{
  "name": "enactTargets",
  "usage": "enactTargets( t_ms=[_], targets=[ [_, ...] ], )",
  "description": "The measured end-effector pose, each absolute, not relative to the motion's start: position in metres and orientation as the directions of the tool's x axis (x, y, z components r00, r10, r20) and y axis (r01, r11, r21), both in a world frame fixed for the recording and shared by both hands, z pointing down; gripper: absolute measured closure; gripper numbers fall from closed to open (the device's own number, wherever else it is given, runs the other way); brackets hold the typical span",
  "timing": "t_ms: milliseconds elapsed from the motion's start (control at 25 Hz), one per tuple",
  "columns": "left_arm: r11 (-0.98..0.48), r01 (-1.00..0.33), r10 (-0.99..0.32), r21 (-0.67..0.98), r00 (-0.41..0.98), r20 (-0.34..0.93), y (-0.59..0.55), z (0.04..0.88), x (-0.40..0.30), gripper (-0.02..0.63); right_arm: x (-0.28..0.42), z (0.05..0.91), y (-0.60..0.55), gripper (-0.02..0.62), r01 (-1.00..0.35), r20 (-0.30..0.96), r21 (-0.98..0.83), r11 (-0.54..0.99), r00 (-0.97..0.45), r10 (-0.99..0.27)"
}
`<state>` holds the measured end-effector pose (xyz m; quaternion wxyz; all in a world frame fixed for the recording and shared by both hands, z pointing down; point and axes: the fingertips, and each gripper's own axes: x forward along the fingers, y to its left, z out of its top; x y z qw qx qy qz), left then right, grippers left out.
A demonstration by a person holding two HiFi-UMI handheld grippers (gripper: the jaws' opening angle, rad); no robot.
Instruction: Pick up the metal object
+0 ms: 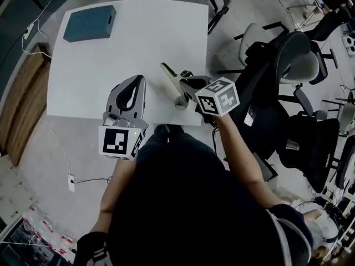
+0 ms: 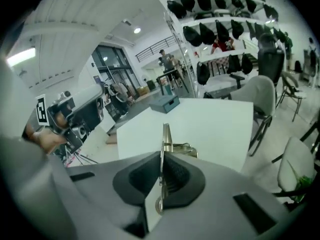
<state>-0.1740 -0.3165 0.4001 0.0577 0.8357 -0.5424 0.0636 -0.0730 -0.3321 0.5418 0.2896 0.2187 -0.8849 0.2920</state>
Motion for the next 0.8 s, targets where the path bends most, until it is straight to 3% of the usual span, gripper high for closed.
enactTargets(
  t_ms=[400,800],
  targets=[
    [-0.462,-0.886,-0.886,-0.036,0.459,0.067,-0.332,0.346,-0.137,0.583,-0.032,0.407,-0.357,0.568,-0.726,0.413,-0.12,0.677,-0.656,-0.631],
    [-0.465,-0.878,-0.878,-0.114,0.474,-0.064,-0.342,0.262,-0.108,0.583,0.007,0.283,-0.353,0.566,-0.841,0.097,0.066,0.538,-0.531,-0.842]
  ],
)
